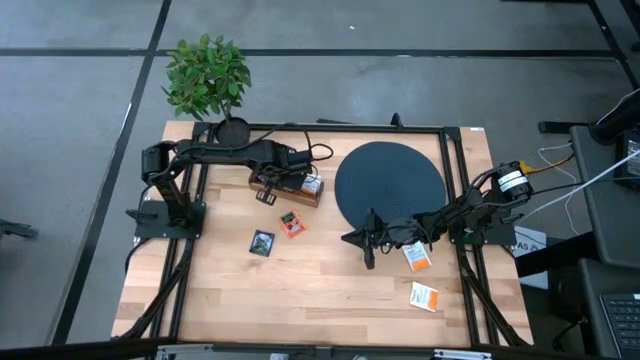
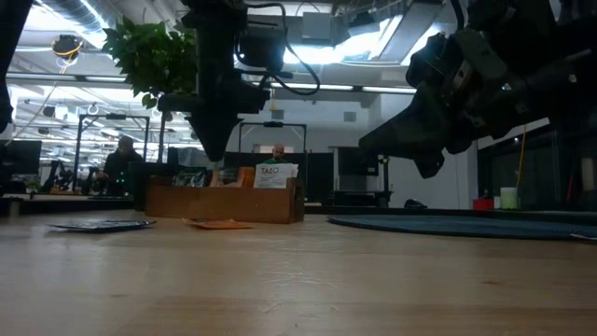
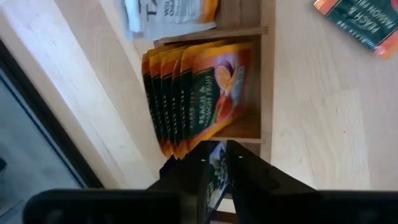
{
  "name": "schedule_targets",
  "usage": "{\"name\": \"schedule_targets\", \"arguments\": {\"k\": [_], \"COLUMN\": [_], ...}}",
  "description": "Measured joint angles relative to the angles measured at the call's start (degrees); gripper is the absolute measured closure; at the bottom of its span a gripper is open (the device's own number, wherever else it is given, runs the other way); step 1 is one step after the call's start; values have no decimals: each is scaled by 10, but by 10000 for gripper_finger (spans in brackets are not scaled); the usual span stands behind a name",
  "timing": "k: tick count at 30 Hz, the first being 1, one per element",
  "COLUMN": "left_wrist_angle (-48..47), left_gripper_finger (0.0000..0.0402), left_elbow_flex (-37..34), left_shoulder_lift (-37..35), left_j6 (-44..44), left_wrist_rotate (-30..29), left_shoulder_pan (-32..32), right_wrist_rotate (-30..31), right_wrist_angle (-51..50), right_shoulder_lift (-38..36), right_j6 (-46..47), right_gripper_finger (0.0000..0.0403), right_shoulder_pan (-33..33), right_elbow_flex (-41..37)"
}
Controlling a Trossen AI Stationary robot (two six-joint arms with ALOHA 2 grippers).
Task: Pick & Place Tea
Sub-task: Put the right orange tea bag into the middle section of the wooden organizer, then put the bottom white tea bag into the right section of the wooden organizer
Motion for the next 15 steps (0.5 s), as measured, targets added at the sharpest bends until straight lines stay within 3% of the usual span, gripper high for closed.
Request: {"name": "schedule_targets", "arguments": {"k": [8,15], "left_wrist_angle": [-1,-25], "left_gripper_finger": [325,359], "left_elbow_flex": [0,24], "left_shoulder_lift": [0,-11], "left_j6": [6,-9], "left_wrist_rotate": [-90,-145], "left_shoulder_pan": [-10,-34], "right_wrist_rotate": [0,0], "right_wrist_angle": [-5,-4], "right_shoulder_lift": [0,0], "right_j6": [13,10], "right_gripper_finger": [384,395], "right_shoulder_pan": [0,0], "right_elbow_flex": [0,0]}}
